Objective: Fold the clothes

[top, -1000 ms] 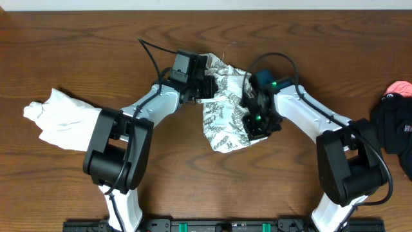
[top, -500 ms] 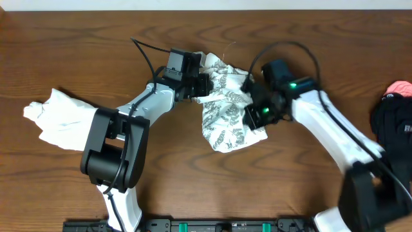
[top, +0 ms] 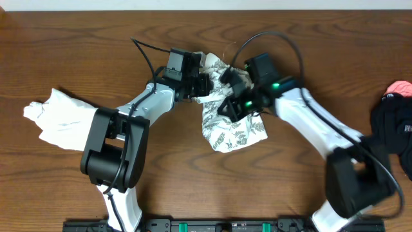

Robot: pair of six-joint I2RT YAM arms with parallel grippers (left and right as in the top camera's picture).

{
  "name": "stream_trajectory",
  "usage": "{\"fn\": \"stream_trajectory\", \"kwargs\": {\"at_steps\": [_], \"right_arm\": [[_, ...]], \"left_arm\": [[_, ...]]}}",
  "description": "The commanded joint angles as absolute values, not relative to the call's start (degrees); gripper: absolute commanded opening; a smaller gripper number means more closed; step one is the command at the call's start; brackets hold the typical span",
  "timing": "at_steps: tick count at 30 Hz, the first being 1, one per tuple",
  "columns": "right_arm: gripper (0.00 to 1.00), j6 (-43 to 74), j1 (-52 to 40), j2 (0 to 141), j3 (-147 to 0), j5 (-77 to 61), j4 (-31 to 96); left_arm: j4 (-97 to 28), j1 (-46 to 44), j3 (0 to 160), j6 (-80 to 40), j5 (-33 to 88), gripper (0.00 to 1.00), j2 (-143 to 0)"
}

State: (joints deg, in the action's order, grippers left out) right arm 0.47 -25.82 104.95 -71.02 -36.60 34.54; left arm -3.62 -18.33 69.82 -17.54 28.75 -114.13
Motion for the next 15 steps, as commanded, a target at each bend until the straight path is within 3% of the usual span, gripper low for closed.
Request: {"fn": "stream_trajectory", "kwargs": {"at_steps": [1, 8, 15], "right_arm": [[0.01, 3.68, -27.4, 109.23, -70.48, -38.33, 38.28], [0.01, 8.58, -24.84, 110.3, -70.06, -13.02, 53.58], [0.02, 2.81, -22.13, 110.26, -69.78, -20.38, 50.04]], "left_arm": [[-3.75, -18.22, 69.73, -16.78, 29.34, 0.09, -114.65], [-3.75, -18.22, 69.73, -16.75, 29.34, 0.09, -114.65], [-3.73, -18.15, 69.73, -16.73, 28.91, 0.09, -114.65]]}}
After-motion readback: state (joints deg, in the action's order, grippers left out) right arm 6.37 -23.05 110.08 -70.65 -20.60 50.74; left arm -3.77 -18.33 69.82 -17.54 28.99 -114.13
